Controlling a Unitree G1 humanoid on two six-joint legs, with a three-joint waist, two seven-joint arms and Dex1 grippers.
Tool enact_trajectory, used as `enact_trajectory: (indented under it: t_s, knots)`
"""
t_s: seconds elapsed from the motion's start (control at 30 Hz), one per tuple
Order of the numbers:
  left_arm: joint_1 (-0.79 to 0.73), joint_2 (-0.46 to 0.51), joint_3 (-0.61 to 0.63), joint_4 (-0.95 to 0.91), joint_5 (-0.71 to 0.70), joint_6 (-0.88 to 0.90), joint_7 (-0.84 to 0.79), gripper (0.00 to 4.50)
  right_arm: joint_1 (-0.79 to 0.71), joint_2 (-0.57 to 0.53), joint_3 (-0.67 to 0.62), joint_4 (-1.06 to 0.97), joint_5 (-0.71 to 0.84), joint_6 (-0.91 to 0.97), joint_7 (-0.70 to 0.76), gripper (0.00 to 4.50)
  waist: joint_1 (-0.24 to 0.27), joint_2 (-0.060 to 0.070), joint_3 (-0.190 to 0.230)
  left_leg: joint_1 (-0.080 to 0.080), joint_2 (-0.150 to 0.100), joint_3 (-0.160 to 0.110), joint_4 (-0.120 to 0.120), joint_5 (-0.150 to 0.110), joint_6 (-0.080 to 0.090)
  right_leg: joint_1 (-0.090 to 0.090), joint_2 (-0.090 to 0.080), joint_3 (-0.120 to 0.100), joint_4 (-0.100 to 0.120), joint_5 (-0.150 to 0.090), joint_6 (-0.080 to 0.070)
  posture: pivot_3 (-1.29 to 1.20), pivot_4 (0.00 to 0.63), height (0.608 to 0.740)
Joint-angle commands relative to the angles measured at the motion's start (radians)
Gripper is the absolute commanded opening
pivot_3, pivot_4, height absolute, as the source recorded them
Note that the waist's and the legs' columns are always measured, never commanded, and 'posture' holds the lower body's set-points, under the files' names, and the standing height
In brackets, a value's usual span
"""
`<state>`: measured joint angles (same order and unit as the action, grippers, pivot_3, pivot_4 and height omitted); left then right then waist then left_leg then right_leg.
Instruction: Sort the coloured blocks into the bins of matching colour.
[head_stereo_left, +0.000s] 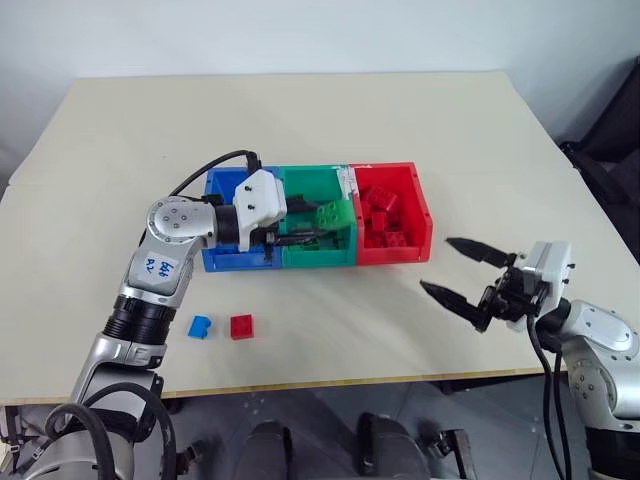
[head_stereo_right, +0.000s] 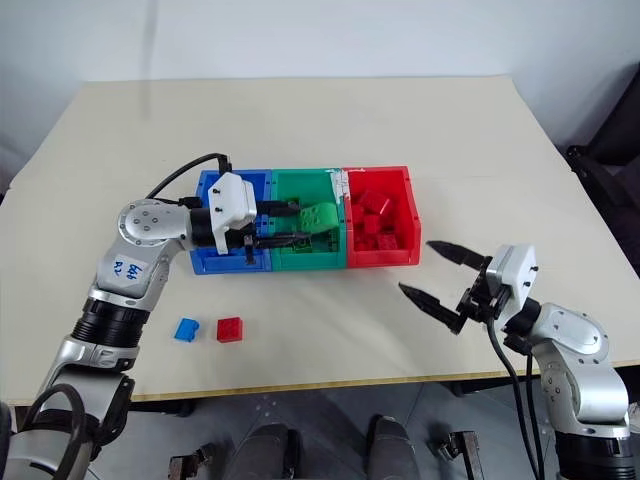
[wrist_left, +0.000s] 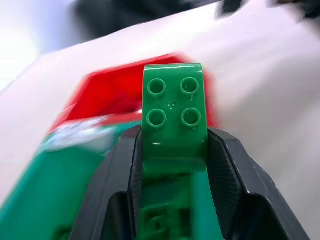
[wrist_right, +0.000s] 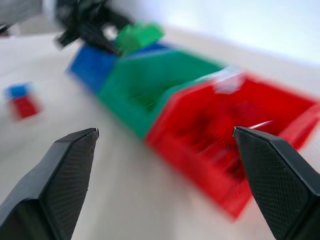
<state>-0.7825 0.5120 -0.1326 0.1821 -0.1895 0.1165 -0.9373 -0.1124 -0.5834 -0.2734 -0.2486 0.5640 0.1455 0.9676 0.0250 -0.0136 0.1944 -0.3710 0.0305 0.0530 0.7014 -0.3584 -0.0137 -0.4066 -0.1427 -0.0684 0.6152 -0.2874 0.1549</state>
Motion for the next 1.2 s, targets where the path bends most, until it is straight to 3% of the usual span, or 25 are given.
enact_trajectory:
  t_s: [0.03,0.33,0.47,0.6,0.73,0.8,0.87,1.0,1.2]
  knots:
    - [-0.064,-0.023,0.018,0.057,0.049,0.042,0.094,1.47,-0.049,0.004,-0.022,-0.007,-0.013,-0.057,-0.033,4.5,0.0,0.0,0.0,0.0,0.0,0.0,0.0,0.0,0.0,0.0,0.0,0.0,0.0,0.0,0.0,0.0,0.15,0.74]
    - [0.005,0.02,0.074,-0.049,0.017,0.083,0.085,4.44,-0.16,-0.014,0.061,0.065,-0.009,-0.046,0.041,4.5,-0.012,0.0,0.0,0.0,0.0,0.001,-0.002,0.0,0.0,-0.001,0.0,0.0,-0.003,0.0,0.0,0.0,0.15,0.74]
    - [0.141,0.088,0.189,-0.19,-0.067,0.081,0.051,4.48,-0.203,-0.029,0.118,0.098,-0.005,-0.032,0.127,4.5,-0.023,0.0,0.0,-0.001,0.0,0.001,-0.003,0.0,0.0,-0.001,0.0,0.0,-0.003,0.0,0.0,0.0,0.15,0.74]
    - [0.463,0.199,0.46,-0.313,-0.204,-0.024,-0.066,4.48,-0.27,-0.047,0.213,0.152,-0.014,-0.022,0.262,4.5,-0.053,0.001,0.0,0.001,0.001,0.002,-0.004,0.0,0.0,-0.002,0.0,0.001,-0.002,0.0,0.0,0.0,0.15,0.74]
    - [0.726,0.247,0.672,-0.334,-0.254,-0.025,-0.094,4.48,-0.331,-0.048,0.277,0.201,-0.038,-0.036,0.345,4.5,-0.052,0.0,0.0,0.0,0.002,0.002,-0.004,0.0,0.0,-0.002,0.0,-0.001,-0.002,-0.001,-0.001,0.0,0.15,0.74]
    - [0.9,0.241,0.82,-0.325,-0.261,-0.055,-0.118,4.48,-0.376,-0.028,0.318,0.225,-0.043,-0.039,0.391,4.5,-0.052,0.0,0.0,0.0,0.002,0.002,-0.003,-0.001,0.0,-0.002,-0.001,-0.001,-0.002,0.0,-0.001,0.0,0.15,0.74]
    - [1.01,0.222,0.889,-0.339,-0.268,-0.081,-0.118,4.48,-0.401,-0.017,0.347,0.239,-0.045,-0.037,0.424,4.5,-0.052,0.0,0.0,0.001,0.002,0.002,-0.003,-0.002,0.001,-0.002,-0.001,-0.001,-0.002,0.0,-0.001,0.0,0.15,0.74]
    - [1.094,0.2,0.896,-0.399,-0.261,-0.088,-0.082,4.48,-0.415,-0.007,0.366,0.255,-0.047,-0.037,0.457,4.5,-0.023,0.0,0.0,0.0,0.001,0.001,-0.003,-0.003,0.001,-0.001,-0.003,-0.001,-0.002,0.0,-0.001,0.0,0.15,0.74]
    - [1.144,0.263,0.724,-0.657,-0.293,0.044,-0.105,4.48,-0.388,-0.05,0.354,0.29,-0.057,-0.042,0.507,4.5,-0.016,-0.001,0.0,0.001,0.0,0.002,-0.002,-0.003,0.002,-0.001,-0.003,-0.002,-0.003,0.002,-0.003,0.0,0.15,0.74]
